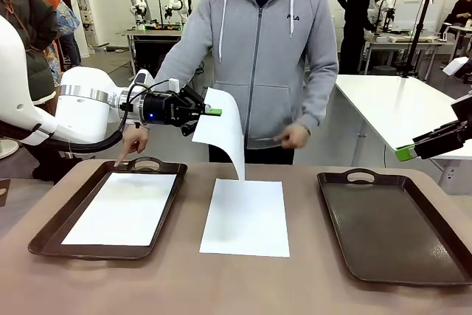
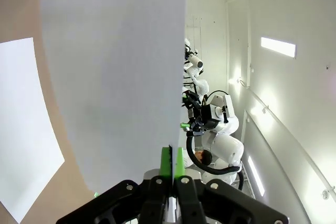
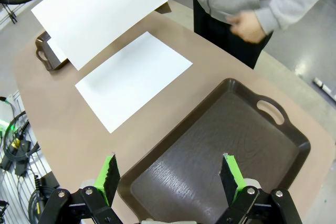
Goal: Sort the A4 documents.
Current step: Place the A4 Paper in the designated Handle tray.
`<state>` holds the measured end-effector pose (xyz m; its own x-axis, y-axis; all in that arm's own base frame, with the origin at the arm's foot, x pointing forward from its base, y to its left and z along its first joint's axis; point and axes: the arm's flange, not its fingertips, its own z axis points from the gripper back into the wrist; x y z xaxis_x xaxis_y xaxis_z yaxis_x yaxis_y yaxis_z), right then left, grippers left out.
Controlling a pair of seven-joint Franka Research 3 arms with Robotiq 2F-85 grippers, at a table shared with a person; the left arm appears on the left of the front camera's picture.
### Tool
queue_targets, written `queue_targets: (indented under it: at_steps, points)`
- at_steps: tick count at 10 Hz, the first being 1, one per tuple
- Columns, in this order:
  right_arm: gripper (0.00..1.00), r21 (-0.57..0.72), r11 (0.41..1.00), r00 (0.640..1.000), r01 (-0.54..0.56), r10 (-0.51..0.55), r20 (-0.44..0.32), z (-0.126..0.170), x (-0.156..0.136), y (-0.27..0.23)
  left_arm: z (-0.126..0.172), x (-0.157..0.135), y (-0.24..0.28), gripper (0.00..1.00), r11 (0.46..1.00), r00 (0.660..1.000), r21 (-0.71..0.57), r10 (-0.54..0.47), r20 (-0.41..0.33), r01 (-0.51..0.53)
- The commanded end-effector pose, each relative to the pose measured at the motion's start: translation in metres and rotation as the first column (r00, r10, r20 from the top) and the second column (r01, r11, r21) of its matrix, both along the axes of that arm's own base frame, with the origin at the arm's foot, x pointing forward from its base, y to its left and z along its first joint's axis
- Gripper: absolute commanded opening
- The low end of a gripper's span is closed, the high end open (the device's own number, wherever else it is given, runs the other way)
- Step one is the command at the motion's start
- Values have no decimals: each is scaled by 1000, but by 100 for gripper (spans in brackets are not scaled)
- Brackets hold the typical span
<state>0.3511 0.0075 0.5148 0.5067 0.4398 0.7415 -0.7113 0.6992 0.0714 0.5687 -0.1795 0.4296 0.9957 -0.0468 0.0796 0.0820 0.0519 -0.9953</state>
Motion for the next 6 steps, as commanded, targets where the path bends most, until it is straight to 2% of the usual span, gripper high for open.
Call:
queue_targets:
  at_steps: [1,2,3,5,6]
  points:
    - [100,14,1000,1000,-11,11,-3,-2,1,0,0,1,-1,0,1000,1000,0,8,-1,-8]
    - [100,14,1000,1000,-11,11,-3,-2,1,0,0,0,0,1,1000,1000,0,0,0,0]
    - [100,14,1000,1000,-11,11,-3,-2,1,0,17,-2,4,1,995,995,28,-97,19,96]
    - [100,14,1000,1000,-11,11,-3,-2,1,0,40,-3,24,1,967,975,181,-200,102,179]
    - [100,14,1000,1000,-11,11,-3,-2,1,0,41,-3,38,1,951,969,248,-217,114,184]
